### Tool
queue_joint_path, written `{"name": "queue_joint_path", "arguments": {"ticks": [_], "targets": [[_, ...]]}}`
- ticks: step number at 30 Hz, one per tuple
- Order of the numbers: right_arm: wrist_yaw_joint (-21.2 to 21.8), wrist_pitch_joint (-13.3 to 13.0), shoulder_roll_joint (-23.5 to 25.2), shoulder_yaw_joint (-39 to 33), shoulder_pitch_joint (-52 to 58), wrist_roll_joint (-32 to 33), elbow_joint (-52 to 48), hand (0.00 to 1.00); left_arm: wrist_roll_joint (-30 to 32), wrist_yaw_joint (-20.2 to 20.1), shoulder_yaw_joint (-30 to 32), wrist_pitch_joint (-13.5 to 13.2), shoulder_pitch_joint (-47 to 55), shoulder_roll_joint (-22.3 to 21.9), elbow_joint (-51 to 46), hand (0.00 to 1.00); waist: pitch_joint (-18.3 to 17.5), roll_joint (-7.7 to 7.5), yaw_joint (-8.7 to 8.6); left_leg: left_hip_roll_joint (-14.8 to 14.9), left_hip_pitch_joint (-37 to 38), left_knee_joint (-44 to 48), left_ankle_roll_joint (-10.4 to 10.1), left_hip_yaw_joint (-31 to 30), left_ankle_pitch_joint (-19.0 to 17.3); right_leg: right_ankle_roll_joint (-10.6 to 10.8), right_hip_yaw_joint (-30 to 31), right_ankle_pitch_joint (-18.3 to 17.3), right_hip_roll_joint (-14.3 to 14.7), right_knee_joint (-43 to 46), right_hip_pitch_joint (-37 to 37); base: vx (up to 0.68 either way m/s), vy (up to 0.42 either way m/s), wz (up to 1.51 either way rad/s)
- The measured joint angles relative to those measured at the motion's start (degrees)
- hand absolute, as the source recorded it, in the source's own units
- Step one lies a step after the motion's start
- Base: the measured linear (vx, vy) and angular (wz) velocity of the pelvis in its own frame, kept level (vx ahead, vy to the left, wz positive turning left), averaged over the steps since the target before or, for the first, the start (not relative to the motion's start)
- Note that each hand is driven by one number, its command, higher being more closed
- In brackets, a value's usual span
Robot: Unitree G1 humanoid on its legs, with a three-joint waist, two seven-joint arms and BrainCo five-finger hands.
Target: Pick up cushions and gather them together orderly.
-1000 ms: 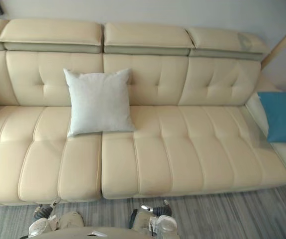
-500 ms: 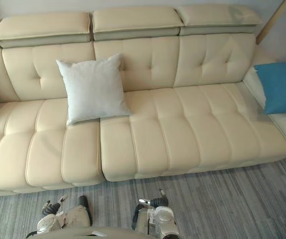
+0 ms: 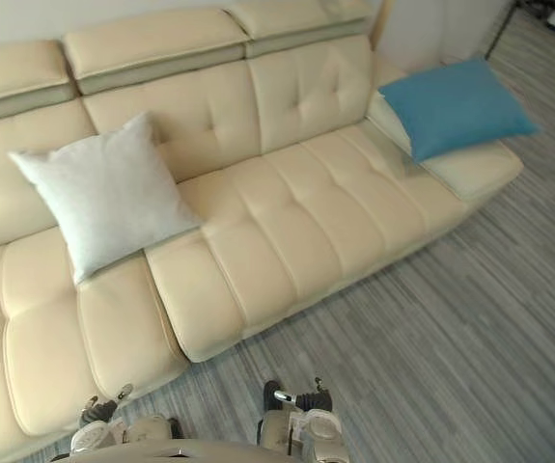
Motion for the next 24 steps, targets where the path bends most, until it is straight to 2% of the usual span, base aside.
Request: {"name": "queue_joint_path", "arguments": {"ticks": [1,2,3,4,5,6,7,8,10,11,12,13,14,15,16,18,19,21,24], "targets": [[0.0,-0.1,-0.3,0.4,-0.2,0.0,-0.1,0.00,0.6,0.0,0.0,0.0,-0.2,-0.4,0.3,0.00,0.4,0.61,0.05,0.5,1.9,-1.2,0.0,2.2,0.0,-1.4,-1.9,1.4,0.7,-0.1,-0.2,0.02,-0.068,-1.55],[0.0,0.0,-0.4,0.5,-0.6,0.0,0.0,0.00,1.1,0.0,-0.3,0.0,-0.3,-0.6,0.3,0.00,0.5,1.10,0.13,1.5,4.0,-3.0,0.4,5.7,0.2,-4.2,-8.1,2.5,1.1,-0.4,-0.6,-0.02,-0.106,-1.33],[0.0,0.0,-0.3,0.4,-0.7,0.0,-0.1,0.00,1.2,-0.1,-0.7,0.0,-0.2,-0.5,0.2,0.00,0.6,1.28,0.18,1.7,4.6,-3.8,0.4,7.1,0.2,-6.9,-11.7,1.1,0.8,0.1,-0.7,-0.04,-0.149,-1.18],[0.0,0.0,-0.5,0.4,-1.5,0.1,-0.2,0.00,1.6,0.0,-1.5,0.0,-0.2,-0.4,0.0,0.00,0.7,1.33,-0.09,1.8,6.1,-4.9,0.1,9.5,0.1,-9.8,-19.5,-5.0,-1.6,5.0,-2.3,-0.02,-0.110,-0.84],[0.0,0.0,-0.7,0.3,-0.9,0.1,0.0,0.00,1.7,0.0,-2.9,0.0,-0.4,-0.2,-0.9,0.00,0.4,0.55,-0.56,0.7,7.1,-4.5,-0.5,11.8,-0.3,-10.6,-27.2,-9.7,-5.2,10.1,-3.9,0.05,-0.112,-1.26],[0.0,0.0,-0.7,0.1,-0.9,0.1,0.0,0.00,1.7,0.0,-3.0,0.1,0.2,-0.2,-1.1,0.00,0.5,1.01,-0.17,1.1,9.8,-5.2,-1.1,14.9,-0.3,-11.7,-32.8,-10.1,-7.1,11.9,-3.0,0.08,-0.100,-1.26],[0.0,0.0,-0.8,0.0,-0.9,0.1,-0.1,0.00,1.7,0.0,-2.9,0.2,0.6,-0.4,-1.0,0.00,0.2,1.13,0.06,1.5,11.2,-6.3,-1.5,16.3,-0.1,-12.0,-35.0,-11.5,-7.3,12.1,-2.0,0.09,-0.139,-1.39],[-0.1,0.0,-0.8,-0.3,-0.8,0.1,-0.1,0.00,1.7,0.1,-2.9,0.3,1.4,-0.6,-1.0,0.00,-0.3,2.16,-0.07,1.8,12.4,-8.0,-2.0,18.1,0.2,-11.5,-38.1,-13.0,-7.7,13.0,-1.7,0.09,-0.232,-1.33],[-0.1,-0.2,-0.4,-1.5,-0.8,0.2,-0.1,0.00,1.6,0.1,-3.0,0.4,0.7,-0.5,-0.6,0.00,-0.2,1.62,-0.43,2.4,14.0,-8.3,-2.1,20.6,-1.6,-10.9,-37.1,-13.3,-6.5,15.1,-3.1,0.08,-0.243,-1.21],[0.0,-0.1,-0.5,-1.3,-1.2,0.5,-0.1,0.00,1.6,0.1,-3.2,0.5,0.5,-0.4,-0.3,0.00,-0.3,1.79,-0.58,2.8,14.3,-8.0,-1.3,20.9,-2.9,-10.4,-35.8,-14.8,-4.6,15.5,-3.8,0.10,-0.205,-1.24],[-0.1,0.0,-1.2,-1.4,-1.6,0.7,-1.0,0.00,1.7,0.0,-3.3,0.4,1.0,-1.4,0.3,0.00,-0.5,3.30,-0.36,5.2,14.4,-4.9,1.1,20.5,-5.5,-11.7,-35.2,-19.0,-4.7,21.5,-4.3,0.14,-0.185,-1.09],[-0.3,0.0,-1.1,-1.3,-1.3,0.7,-1.7,0.00,1.8,-0.2,-3.3,0.5,0.9,-1.0,0.1,0.00,-0.2,2.20,-1.00,5.4,14.4,-1.1,1.4,20.3,-5.8,-10.1,-33.5,-19.9,-5.2,22.7,-3.5,0.28,-0.254,-1.30],[-0.2,0.2,-1.2,-1.2,-1.2,0.7,-1.0,0.00,1.8,-0.1,-3.3,0.4,0.4,0.3,-0.4,0.00,0.7,2.76,0.12,10.5,10.5,14.7,4.3,13.5,-5.1,-8.7,-30.7,-21.6,-2.2,23.9,-2.5,0.26,-0.197,-0.84],[-0.3,0.2,-1.2,-1.2,-1.4,0.7,-1.0,0.00,1.8,-0.1,-3.4,0.4,0.3,0.4,-0.4,0.00,0.9,2.87,0.33,11.2,9.1,17.9,4.0,11.4,-5.4,-8.7,-30.1,-21.6,-1.3,23.4,-2.1,0.29,-0.221,-1.39],[-0.7,0.2,-1.1,-1.0,-2.0,0.7,-1.0,0.00,1.8,-0.1,-3.4,0.4,0.5,0.4,-0.5,0.00,1.6,2.92,0.56,11.0,4.2,25.9,2.6,4.9,-6.1,-9.0,-27.3,-21.7,0.9,21.9,-0.4,0.18,-0.107,-1.06],[-1.4,0.2,-1.0,-0.8,-2.3,0.8,0.1,0.00,1.5,-0.4,-3.8,0.3,0.8,0.1,-1.4,0.00,2.2,2.69,0.76,8.1,-2.4,28.5,1.7,-2.1,-6.7,-9.6,-24.3,-21.8,3.0,19.0,2.5,0.26,-0.094,-1.17],[-1.7,0.8,-0.9,-0.8,-2.1,0.8,0.2,0.00,1.4,-0.6,-4.6,0.0,0.8,0.2,-2.3,0.00,2.3,2.85,1.55,5.6,-5.9,26.8,1.4,-5.2,-6.7,-9.6,-21.8,-21.8,3.9,17.2,4.3,0.28,-0.046,-1.07],[-1.8,1.0,-0.9,-0.1,-2.2,1.8,0.0,0.00,1.4,-1.1,-5.4,-0.2,1.0,0.2,-3.4,0.00,2.5,2.85,1.85,3.3,-9.5,23.0,1.3,-7.3,-6.7,-9.3,-19.6,-21.6,4.6,14.9,6.5,0.30,0.012,-0.87],[-1.9,1.0,-0.8,0.4,-2.4,2.0,-0.1,0.00,1.5,-1.3,-5.5,-0.7,0.9,-0.7,-4.9,0.00,2.6,2.70,3.05,-1.8,-14.5,9.4,0.1,-11.2,-4.1,-8.0,-14.0,-21.5,5.4,10.4,10.8,0.41,0.111,-0.90]]}}
